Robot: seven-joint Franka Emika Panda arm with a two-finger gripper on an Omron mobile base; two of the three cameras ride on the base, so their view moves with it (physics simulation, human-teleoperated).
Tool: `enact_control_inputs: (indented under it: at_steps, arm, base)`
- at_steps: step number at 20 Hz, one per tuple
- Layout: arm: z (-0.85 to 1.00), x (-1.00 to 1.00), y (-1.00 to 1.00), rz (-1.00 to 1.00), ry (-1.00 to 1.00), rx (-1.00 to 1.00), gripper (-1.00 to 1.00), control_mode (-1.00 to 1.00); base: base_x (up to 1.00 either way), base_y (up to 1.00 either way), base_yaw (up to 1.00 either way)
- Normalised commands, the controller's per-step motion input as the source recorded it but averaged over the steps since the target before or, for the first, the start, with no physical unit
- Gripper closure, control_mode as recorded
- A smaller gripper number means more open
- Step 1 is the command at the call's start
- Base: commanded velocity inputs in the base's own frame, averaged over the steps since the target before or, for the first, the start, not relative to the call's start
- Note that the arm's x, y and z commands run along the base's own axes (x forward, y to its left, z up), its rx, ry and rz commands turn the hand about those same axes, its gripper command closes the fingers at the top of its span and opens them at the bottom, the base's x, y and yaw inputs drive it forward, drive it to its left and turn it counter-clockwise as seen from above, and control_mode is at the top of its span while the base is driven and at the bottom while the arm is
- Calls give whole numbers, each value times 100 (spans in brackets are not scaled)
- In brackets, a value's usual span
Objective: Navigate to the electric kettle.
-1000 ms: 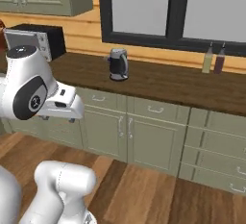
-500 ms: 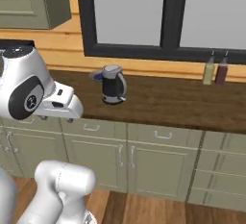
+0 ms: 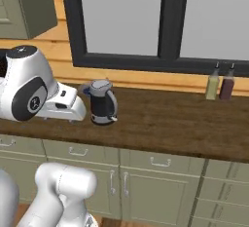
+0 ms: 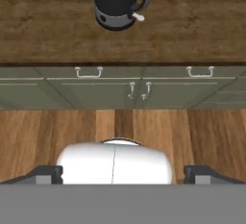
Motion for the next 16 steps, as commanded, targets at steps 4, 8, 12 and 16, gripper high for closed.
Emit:
enact_control_inputs:
  at_steps: [4,8,12,16]
  arm:
    - [0,0,0,0,0,0,-100,100]
    - [0,0,0,0,0,0,-100,100]
    - [0,0,0,0,0,0,-100,100]
    - [0,0,0,0,0,0,-100,100]
  base:
    - [78,8,-9]
    - [64,9,-4]
    - [34,0,0]
    - [8,0,0]
